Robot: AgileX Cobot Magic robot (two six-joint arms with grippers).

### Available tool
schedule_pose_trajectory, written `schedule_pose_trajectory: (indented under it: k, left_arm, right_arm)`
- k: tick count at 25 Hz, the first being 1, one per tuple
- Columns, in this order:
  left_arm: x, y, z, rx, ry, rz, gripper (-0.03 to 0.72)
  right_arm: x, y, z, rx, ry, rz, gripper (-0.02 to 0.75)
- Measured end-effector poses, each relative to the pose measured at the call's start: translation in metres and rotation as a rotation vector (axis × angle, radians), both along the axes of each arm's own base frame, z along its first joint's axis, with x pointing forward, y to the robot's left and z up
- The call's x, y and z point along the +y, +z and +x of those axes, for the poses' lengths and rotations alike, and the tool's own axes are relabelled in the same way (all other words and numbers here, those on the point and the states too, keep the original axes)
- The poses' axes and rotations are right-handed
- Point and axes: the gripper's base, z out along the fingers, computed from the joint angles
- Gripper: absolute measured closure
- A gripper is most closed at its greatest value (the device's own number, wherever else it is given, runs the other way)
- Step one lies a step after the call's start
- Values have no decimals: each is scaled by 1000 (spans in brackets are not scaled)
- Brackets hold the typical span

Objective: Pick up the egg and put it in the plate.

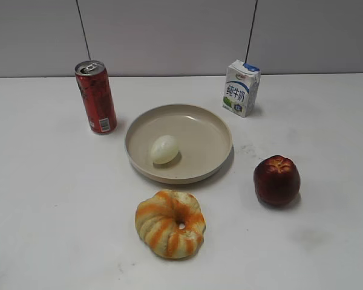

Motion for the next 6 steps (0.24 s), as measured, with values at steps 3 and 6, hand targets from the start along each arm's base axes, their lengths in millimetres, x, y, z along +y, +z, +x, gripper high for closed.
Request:
schedule_pose_trajectory:
  k: [3, 6]
  left_arm:
    - [0, 0, 0, 0, 36, 0, 148]
    - [0, 0, 0, 0, 68, 0, 163]
  right_arm:
    - [0, 0, 0, 0, 0, 0, 153]
    - [0, 0, 0, 0, 0, 0, 153]
